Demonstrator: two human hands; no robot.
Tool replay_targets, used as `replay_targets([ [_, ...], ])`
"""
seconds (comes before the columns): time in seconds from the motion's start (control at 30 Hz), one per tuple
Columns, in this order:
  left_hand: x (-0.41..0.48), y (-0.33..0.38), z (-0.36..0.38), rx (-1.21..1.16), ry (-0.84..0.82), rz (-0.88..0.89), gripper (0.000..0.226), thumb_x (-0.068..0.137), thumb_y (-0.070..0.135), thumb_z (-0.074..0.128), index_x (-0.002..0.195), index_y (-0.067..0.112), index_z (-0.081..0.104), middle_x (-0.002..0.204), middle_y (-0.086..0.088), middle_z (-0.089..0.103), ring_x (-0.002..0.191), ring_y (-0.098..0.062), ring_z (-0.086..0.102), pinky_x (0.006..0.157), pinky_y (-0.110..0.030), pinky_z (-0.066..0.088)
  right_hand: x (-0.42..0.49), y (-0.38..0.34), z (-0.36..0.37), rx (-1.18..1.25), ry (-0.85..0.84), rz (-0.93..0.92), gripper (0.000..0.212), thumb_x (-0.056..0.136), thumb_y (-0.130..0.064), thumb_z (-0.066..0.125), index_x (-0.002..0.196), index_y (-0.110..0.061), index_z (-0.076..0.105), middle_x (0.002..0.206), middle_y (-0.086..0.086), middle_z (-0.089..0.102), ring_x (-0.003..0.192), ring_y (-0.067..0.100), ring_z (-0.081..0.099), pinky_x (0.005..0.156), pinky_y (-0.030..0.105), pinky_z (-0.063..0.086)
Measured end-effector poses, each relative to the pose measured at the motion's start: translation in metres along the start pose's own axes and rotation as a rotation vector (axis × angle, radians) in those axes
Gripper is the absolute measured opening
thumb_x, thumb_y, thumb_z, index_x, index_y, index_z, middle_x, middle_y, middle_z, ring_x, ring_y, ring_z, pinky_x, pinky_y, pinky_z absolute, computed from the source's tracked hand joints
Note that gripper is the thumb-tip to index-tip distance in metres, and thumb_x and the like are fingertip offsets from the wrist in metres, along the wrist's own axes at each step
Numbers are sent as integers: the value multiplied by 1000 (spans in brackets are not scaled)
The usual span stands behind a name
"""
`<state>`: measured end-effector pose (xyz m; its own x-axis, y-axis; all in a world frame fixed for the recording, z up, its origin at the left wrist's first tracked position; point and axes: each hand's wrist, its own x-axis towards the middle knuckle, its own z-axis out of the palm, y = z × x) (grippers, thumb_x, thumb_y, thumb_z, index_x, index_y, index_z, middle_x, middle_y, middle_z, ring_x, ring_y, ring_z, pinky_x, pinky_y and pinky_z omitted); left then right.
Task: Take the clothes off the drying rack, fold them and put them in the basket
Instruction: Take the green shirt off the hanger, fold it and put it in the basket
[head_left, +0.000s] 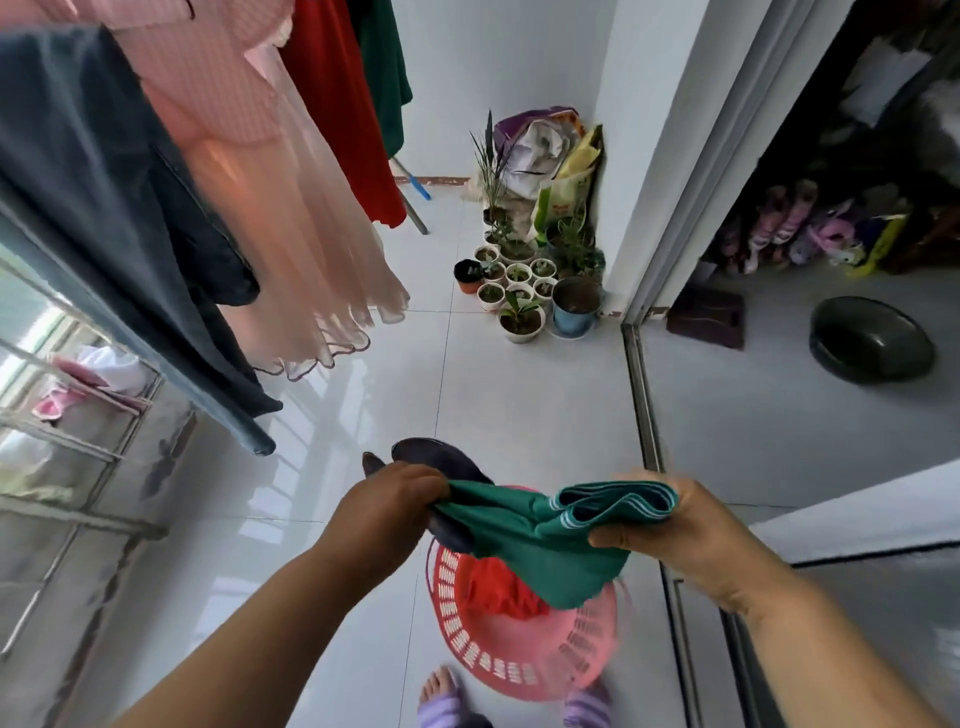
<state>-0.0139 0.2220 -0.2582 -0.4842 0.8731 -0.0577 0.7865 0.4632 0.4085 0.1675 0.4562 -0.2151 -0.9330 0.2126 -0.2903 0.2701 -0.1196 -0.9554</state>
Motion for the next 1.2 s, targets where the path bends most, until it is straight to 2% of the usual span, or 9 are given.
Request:
replay_targets([
  [0.1,-3,-5,23,47,-56,35,26,66,0,80,83,18,72,86,5,71,76,-19,66,53,-34,57,-2,33,-2,22,-16,81,20,69,2,78,84,-12,78,81,2,75,79,7,70,67,15,51],
  [0.27,-7,-13,56,42,-164,59,32,64,-3,78,84,22,72,90,10,72,83,-17,66,59,-28,57,-2,69,-6,56,-37,185,35,72,4,77,104,-9,74,99,6,77,95,16,72,77,18,53],
  [0.5,-16,-12,82,19,-317,93,33,65,-4,72,86,22,68,84,8,67,79,-16,64,56,-25,54,-3,100,-8,74,-32,227,31,68,-3,78,99,-8,74,96,6,77,93,13,72,76,18,53],
  [0.67,-16,-2,85,-167,-300,-139,40,88,8,52,117,36,47,95,15,57,79,-11,55,69,-18,45,-6,118,-10,74,2,232,33,67,-4,79,99,-3,73,94,11,76,90,17,72,77,22,56],
  [0.73,-13,-1,88,-184,-345,-141,45,90,7,53,125,36,51,100,18,54,86,-7,54,75,-18,44,-8,125,-9,76,-7,230,35,68,-4,80,102,0,73,97,15,75,93,23,72,83,29,57],
  [0.8,-10,-3,92,-136,-415,-42,40,84,-1,54,111,25,67,99,11,63,92,-14,60,73,-24,45,-10,129,-8,89,-7,241,35,68,-4,80,102,-1,73,97,15,75,94,24,72,85,31,58],
  [0.9,-9,2,94,-66,-536,23,32,80,-5,51,92,19,68,92,3,62,85,-15,54,67,-27,42,-14,132,-8,127,-8,264,34,69,1,78,102,-4,73,97,10,77,93,18,72,80,23,56],
  [1.0,-7,16,94,-69,-630,18,26,80,-3,48,86,20,60,89,8,53,79,-8,43,70,-28,44,-17,136,-10,140,49,274,33,70,5,77,100,-7,74,97,8,77,92,16,73,78,20,55],
  [1.2,-3,38,93,-125,-758,-18,9,82,17,55,91,17,57,94,5,53,84,-13,51,76,-32,49,-22,139,-15,197,147,311,31,73,5,74,99,-11,75,97,4,77,93,15,73,77,18,55],
])
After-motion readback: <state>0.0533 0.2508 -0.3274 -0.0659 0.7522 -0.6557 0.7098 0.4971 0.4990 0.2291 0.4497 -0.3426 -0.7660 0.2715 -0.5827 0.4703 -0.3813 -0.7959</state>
